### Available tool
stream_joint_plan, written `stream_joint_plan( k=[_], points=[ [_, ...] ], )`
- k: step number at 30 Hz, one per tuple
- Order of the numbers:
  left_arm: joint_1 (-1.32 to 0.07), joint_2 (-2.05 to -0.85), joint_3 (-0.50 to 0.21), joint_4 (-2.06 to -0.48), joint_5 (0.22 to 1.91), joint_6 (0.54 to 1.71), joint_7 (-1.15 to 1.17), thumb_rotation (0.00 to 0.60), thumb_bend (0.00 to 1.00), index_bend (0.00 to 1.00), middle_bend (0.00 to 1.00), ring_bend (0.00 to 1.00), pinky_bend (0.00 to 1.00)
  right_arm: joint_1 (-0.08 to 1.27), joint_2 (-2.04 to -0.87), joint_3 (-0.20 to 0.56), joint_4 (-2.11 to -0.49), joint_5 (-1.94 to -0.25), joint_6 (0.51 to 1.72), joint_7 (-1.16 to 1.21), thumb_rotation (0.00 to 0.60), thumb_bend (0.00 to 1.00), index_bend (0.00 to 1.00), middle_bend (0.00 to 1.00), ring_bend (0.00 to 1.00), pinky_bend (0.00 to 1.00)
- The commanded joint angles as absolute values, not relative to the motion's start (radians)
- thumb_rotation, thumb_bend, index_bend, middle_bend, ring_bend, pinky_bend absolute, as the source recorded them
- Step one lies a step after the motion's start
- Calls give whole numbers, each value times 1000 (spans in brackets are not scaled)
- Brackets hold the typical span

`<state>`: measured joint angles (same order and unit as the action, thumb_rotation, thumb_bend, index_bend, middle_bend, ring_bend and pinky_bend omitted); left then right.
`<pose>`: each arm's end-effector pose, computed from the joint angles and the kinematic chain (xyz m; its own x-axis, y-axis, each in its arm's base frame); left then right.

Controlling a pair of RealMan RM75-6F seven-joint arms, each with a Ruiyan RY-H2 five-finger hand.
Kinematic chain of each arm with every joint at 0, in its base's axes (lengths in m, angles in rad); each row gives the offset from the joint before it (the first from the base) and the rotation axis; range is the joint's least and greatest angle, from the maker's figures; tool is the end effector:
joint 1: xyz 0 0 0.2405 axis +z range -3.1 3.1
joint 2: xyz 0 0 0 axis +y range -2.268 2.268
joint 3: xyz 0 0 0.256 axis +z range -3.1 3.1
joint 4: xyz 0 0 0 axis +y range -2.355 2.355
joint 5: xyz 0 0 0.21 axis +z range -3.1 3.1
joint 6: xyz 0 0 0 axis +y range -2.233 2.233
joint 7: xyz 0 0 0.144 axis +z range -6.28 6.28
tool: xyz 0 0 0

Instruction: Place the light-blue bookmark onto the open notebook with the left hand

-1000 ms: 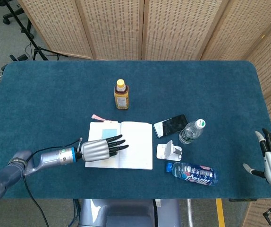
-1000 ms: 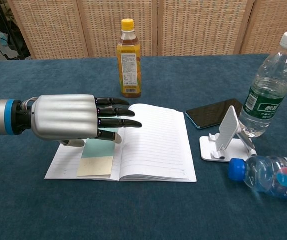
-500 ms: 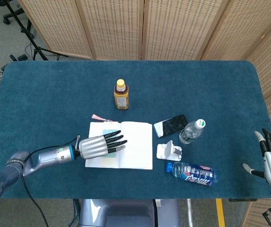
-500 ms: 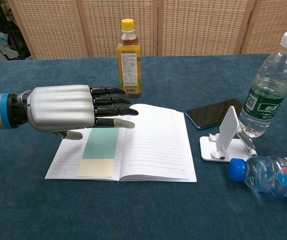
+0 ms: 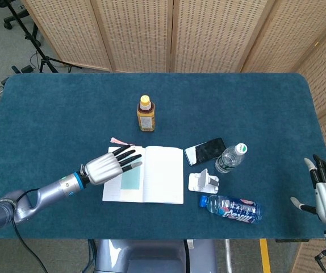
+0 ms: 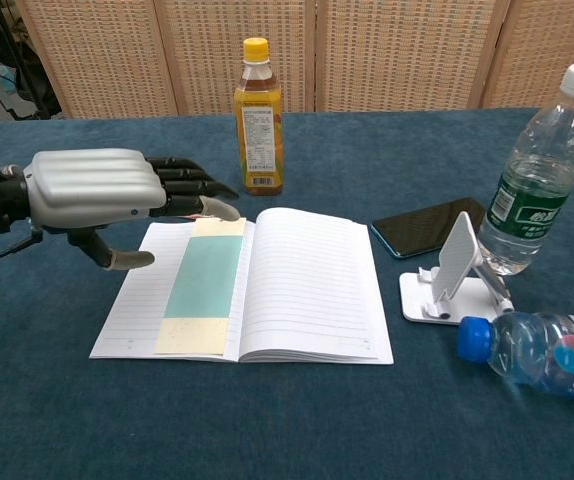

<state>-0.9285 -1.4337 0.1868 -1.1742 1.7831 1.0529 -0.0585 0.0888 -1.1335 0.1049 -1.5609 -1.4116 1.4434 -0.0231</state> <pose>-0.1694 0.3434 0.0021 0.7860 0.0045 0.6182 0.3325 -0.8461 -0.4166 -0.3284 -0.1940 0.1674 0.4351 0.0141 0.9003 -0.8980 0.0788 0.4328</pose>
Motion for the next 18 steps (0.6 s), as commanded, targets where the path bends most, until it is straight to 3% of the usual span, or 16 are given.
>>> stream_joint_plan(
  k=[1,8,18],
  points=[
    [-981,-1285,168,-1401,1650,831,-69,600,528,0,0,0,41,89,-1134,104,-1562,-1412,1443,-26,600,0,0,0,0,0],
    [-1009,-1247,144,-1494,1559,688,-29,600,538,0,0,0,41,90,-1134,104,-1561,-1412,1442,-25,600,0,0,0,0,0],
    [-1010,-1244,116,-1534,1508,632,31,600,562,0,0,0,41,89,-1132,104,-1560,-1414,1445,-17,600,0,0,0,0,0]
  ],
)
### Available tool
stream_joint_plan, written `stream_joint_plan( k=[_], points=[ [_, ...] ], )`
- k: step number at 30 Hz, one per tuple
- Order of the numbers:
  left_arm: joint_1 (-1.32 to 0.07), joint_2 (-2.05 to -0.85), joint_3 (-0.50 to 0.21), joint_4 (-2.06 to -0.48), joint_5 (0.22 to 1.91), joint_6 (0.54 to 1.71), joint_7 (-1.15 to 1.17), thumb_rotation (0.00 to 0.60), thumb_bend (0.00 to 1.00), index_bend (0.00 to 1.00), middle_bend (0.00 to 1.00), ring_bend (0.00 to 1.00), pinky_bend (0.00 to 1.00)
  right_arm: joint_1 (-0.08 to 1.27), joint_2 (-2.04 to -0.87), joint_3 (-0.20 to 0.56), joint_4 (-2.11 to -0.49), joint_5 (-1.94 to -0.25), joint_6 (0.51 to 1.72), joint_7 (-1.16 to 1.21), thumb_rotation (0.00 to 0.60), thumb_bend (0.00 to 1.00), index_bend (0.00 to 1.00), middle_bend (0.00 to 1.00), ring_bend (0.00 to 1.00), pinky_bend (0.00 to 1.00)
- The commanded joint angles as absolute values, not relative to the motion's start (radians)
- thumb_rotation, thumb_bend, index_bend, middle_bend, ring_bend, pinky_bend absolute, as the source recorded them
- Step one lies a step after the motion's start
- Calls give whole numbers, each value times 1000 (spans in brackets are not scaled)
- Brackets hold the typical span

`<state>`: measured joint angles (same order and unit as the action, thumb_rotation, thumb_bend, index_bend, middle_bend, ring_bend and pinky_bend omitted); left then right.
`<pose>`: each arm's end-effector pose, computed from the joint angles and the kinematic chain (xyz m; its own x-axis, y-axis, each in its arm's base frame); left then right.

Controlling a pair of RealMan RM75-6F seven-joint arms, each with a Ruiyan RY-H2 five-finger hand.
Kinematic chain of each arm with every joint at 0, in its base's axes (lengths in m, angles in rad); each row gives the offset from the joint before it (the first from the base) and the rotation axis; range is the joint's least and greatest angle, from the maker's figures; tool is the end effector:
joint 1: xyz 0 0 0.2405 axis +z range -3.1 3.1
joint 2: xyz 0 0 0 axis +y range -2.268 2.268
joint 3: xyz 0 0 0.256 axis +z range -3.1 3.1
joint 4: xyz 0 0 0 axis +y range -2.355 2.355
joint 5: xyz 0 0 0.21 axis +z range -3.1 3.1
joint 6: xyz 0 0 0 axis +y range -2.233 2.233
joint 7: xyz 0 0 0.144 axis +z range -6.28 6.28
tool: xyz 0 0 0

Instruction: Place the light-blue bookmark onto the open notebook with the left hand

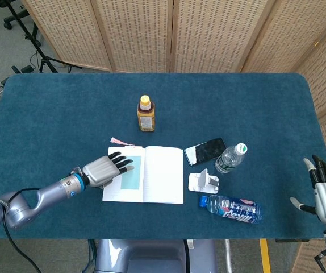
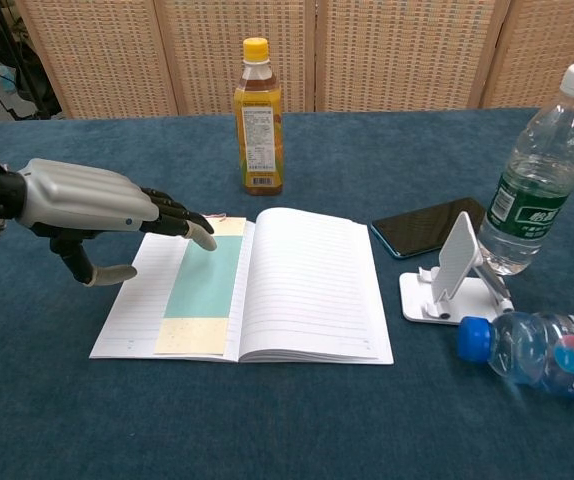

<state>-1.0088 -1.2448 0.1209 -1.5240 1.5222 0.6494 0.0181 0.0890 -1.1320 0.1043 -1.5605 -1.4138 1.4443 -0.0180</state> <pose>-0.1558 0.3360 0.0139 0.8206 0.3172 0.4754 0.5160 -0.7688 -0.3777 -0.3282 -0.1940 0.1678 0.4326 0.0151 0.9015 -0.8994 0.0765 0.4303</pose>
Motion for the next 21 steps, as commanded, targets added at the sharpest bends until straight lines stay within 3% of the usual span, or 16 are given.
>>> stream_joint_plan(
  k=[1,21],
  points=[
    [-1011,-1244,115,-1538,1504,624,37,600,565,0,0,0,41,88,-1132,105,-1560,-1414,1446,-16,600,0,0,0,0,0],
    [-1006,-1241,100,-1574,1432,557,153,600,586,0,0,0,41,88,-1133,105,-1560,-1416,1448,-17,600,0,0,0,0,0]
  ],
)
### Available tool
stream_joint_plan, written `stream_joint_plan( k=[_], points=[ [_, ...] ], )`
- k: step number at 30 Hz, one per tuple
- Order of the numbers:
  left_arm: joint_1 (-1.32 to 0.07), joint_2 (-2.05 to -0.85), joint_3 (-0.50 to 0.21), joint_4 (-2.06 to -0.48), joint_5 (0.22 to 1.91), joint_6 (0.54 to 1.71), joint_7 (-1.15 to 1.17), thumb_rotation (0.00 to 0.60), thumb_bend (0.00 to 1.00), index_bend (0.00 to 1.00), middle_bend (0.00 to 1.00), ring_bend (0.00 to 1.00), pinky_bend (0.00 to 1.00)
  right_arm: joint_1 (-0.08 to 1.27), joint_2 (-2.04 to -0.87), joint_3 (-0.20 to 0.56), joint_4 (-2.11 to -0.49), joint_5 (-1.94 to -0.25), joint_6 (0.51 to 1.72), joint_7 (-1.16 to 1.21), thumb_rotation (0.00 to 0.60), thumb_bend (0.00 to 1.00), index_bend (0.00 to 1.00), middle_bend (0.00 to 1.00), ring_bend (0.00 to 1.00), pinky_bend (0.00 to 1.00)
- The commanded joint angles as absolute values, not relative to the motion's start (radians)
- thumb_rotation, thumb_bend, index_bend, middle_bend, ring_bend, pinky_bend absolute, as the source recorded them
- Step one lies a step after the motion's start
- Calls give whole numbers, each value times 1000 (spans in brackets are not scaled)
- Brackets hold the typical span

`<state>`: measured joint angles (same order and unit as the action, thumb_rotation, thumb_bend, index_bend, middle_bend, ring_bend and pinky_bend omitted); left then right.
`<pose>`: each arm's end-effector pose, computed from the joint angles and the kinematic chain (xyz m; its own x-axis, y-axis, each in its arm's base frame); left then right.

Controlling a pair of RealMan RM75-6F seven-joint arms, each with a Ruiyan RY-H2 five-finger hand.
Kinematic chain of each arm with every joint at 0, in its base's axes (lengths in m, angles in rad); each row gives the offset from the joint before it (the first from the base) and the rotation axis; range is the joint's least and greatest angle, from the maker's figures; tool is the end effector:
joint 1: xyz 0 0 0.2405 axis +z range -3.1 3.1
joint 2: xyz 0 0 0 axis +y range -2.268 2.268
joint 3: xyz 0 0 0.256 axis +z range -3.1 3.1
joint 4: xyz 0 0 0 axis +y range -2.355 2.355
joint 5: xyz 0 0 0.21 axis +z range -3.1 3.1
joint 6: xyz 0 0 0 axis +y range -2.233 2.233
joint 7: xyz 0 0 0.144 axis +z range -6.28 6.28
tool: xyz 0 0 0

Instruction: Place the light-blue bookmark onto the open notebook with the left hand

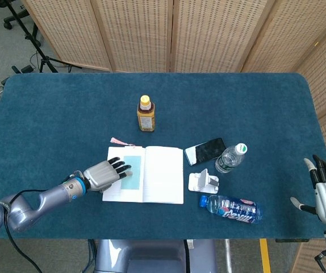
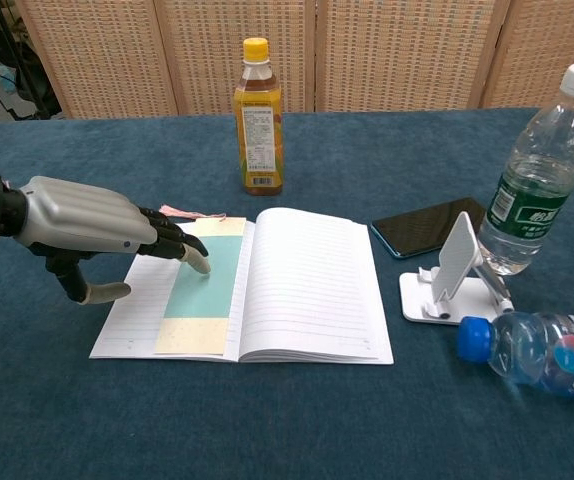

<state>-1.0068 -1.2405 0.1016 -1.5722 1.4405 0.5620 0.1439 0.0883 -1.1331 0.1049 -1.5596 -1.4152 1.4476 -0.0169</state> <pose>-0.1573 0.3273 0.0070 0.8515 0.3338 0.4043 0.4917 -0.7761 -0.3948 -0.3280 -0.1939 0.1680 0.4317 0.0187 0.9018 -0.9000 0.0759 0.4293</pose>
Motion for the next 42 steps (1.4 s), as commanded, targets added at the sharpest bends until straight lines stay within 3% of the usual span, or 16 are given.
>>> stream_joint_plan(
  k=[1,27,42],
  points=[
    [-1005,-1242,99,-1575,1429,555,157,600,586,0,0,0,41,88,-1133,105,-1560,-1416,1449,-17,600,0,0,0,0,0],
    [-993,-1266,89,-1585,1393,545,236,600,590,0,0,0,41,86,-1131,105,-1561,-1418,1453,-12,600,0,0,0,0,0],
    [-966,-1241,57,-1596,1397,618,217,600,566,0,0,0,42,84,-1134,108,-1563,-1415,1460,-23,600,0,0,0,0,0]
  ],
)
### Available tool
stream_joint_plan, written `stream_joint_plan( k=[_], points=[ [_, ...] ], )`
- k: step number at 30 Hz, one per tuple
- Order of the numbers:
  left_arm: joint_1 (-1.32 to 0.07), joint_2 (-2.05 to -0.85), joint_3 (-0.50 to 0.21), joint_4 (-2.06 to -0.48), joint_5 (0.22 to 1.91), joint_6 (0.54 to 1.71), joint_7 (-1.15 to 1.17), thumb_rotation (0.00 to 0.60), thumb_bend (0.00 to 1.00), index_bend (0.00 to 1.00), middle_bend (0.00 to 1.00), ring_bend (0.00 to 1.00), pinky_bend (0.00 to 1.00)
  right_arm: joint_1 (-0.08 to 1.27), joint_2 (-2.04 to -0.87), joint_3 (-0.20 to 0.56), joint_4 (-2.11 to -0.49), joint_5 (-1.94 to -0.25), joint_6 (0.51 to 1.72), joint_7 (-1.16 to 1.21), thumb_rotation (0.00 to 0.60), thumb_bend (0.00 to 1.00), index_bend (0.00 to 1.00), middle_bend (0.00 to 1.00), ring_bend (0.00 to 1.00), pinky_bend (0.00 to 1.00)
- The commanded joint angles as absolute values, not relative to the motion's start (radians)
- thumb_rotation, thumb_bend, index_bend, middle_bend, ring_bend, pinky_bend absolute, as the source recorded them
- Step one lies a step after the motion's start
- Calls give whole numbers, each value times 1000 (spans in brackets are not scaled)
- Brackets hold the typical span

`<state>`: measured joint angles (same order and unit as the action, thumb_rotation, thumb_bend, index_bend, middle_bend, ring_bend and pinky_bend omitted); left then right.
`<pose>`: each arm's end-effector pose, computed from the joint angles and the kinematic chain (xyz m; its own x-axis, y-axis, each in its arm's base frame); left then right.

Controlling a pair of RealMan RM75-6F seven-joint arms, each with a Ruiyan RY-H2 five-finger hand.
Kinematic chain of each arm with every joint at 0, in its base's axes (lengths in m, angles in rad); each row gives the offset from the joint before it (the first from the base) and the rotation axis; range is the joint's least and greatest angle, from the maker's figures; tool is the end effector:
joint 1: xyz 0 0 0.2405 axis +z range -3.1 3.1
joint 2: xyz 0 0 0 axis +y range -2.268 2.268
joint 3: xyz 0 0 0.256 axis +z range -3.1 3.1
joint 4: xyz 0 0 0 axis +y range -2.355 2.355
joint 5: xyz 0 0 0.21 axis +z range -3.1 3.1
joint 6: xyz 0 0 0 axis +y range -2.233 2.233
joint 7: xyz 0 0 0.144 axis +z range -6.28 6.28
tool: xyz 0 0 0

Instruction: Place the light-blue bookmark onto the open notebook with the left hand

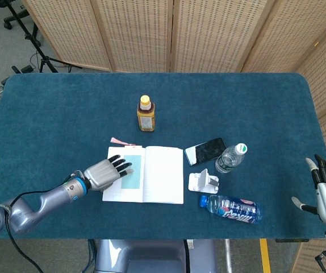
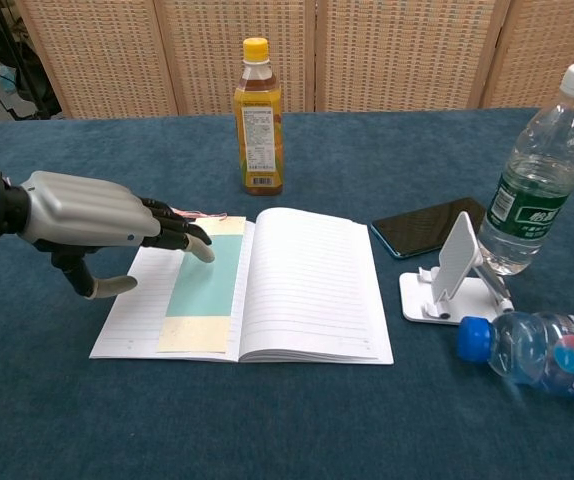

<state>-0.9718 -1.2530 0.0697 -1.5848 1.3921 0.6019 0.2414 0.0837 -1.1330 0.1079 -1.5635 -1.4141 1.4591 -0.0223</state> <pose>-0.1540 0.3269 0.0066 0.8480 0.2947 0.4406 0.4859 -0.7644 -0.4238 -0.3273 -0.1929 0.1696 0.4336 0.0305 0.9006 -0.8991 0.0809 0.4302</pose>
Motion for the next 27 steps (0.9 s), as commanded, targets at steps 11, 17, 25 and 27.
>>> stream_joint_plan(
  k=[11,17,25,27],
  points=[
    [-926,-1176,23,-1629,1466,731,78,600,551,0,0,0,42,82,-1136,107,-1562,-1420,1464,-21,600,0,0,0,0,0],
    [-857,-1152,36,-1626,1485,835,80,600,545,0,0,0,42,83,-1133,107,-1563,-1419,1461,-16,600,0,0,0,0,0],
    [-689,-1153,78,-1626,1516,1074,231,600,512,0,0,0,41,89,-1138,99,-1567,-1431,1452,-32,600,0,0,0,0,0],
    [-630,-1175,87,-1623,1516,1153,292,600,460,0,0,0,41,90,-1140,96,-1569,-1437,1453,-36,600,0,0,0,0,0]
  ],
)
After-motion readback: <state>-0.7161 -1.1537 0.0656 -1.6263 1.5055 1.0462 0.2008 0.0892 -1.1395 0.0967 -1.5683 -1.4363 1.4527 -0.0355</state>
